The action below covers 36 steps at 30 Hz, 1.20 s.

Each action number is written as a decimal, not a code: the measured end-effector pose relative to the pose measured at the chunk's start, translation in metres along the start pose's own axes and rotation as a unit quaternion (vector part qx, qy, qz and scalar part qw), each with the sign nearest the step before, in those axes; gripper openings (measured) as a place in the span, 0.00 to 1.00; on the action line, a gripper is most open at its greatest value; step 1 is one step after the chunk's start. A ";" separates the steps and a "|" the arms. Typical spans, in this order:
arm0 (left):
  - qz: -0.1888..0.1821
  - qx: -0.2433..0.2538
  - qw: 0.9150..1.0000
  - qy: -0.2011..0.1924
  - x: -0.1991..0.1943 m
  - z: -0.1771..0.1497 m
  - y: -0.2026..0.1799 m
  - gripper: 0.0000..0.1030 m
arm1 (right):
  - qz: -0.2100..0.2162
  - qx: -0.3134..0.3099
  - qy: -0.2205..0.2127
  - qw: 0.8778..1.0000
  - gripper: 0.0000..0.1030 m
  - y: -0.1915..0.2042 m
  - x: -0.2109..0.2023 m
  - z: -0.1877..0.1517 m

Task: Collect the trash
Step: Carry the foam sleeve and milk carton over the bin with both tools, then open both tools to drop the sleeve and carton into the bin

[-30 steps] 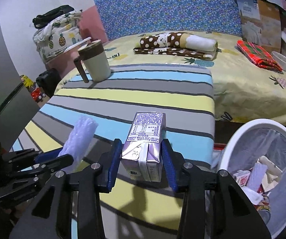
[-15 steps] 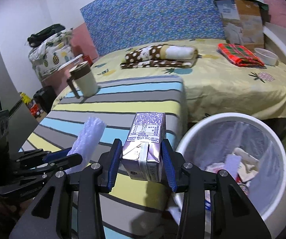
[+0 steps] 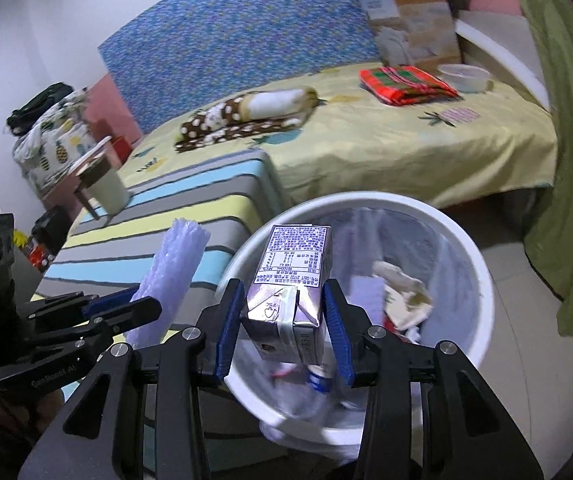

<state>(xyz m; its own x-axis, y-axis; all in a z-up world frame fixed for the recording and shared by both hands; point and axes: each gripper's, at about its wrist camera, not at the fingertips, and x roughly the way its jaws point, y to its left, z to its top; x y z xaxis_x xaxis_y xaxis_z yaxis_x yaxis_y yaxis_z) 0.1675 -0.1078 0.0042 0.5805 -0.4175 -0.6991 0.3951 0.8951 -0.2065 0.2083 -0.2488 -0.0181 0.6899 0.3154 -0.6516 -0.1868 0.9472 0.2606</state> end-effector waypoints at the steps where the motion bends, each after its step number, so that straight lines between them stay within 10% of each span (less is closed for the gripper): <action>1: -0.003 0.002 1.000 0.003 0.004 0.001 -0.003 0.22 | -0.003 0.004 0.005 1.000 0.42 -0.003 0.002 -0.001; 13: -0.035 0.008 0.999 0.018 0.031 0.005 -0.021 0.48 | -0.001 0.034 0.026 0.999 0.44 -0.028 0.009 -0.011; 36: -0.003 0.001 1.000 -0.026 -0.041 -0.038 -0.037 0.50 | -0.020 -0.016 -0.021 0.999 0.49 0.012 -0.055 -0.042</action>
<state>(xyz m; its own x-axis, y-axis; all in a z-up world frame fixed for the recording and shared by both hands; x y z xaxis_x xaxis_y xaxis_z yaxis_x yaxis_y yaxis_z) 0.1023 -0.1182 0.0142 0.6148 -0.4296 -0.6614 0.3992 0.8928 -0.2088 0.1391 -0.2521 -0.0091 0.7254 0.2754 -0.6309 -0.1799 0.9605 0.2125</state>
